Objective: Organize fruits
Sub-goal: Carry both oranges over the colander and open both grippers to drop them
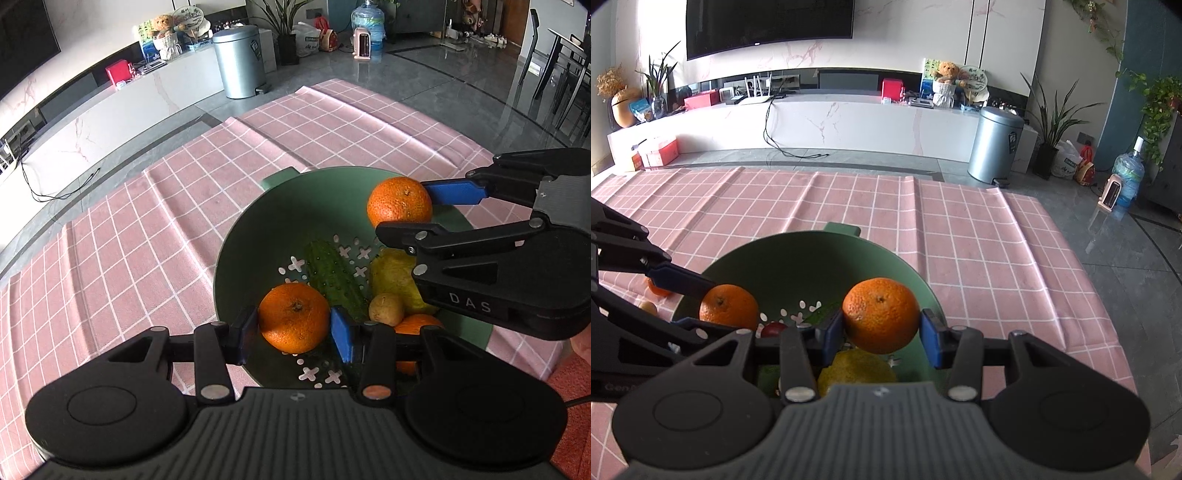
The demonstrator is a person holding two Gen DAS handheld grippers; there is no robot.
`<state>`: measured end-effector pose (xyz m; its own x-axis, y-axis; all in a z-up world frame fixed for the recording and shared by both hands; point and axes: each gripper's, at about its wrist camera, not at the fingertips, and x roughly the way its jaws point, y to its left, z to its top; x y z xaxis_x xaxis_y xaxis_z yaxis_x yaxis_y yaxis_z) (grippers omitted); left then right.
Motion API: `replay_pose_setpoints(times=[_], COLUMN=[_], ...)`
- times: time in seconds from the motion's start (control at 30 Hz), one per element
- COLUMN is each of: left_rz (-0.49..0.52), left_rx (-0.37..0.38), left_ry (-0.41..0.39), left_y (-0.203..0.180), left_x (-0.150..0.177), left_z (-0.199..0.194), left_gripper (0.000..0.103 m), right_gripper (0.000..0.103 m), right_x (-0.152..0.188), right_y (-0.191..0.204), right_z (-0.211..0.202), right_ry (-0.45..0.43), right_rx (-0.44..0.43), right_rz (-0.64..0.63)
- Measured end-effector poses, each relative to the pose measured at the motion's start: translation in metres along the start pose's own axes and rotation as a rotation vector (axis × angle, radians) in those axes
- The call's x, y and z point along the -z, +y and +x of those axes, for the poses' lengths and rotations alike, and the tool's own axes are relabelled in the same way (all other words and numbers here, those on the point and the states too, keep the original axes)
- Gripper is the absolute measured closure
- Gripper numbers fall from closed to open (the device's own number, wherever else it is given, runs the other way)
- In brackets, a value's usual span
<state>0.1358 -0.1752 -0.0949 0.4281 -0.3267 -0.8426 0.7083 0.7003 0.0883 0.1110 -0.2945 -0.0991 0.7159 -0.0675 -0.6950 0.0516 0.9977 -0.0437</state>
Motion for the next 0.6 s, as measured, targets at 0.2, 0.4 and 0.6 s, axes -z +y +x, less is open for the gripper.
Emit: replay_pose_setpoints(times=[0.2,0.4,0.6], left_rz=[-0.007,-0.008,-0.005], left_rx=[0.01,-0.002,-0.004], left_ry=[0.023,0.028,0.013], left_y=[0.001,0.001,0.001], left_x=[0.002,0.004,0.002], left_z=[0.01,0.012,0.004], left_gripper=[0.054,0.053,0.049], right_gripper=[0.061,0.06,0.06], right_x=[0.001,0.003,0.002], right_y=[0.005,0.008,0.008], right_z=[0.013,0.013,0.008], right_ry=[0.033,0.032,0.034], right_rx=[-0.012,-0.006,0.0], right_rz=[-0.005,-0.007,-0.009])
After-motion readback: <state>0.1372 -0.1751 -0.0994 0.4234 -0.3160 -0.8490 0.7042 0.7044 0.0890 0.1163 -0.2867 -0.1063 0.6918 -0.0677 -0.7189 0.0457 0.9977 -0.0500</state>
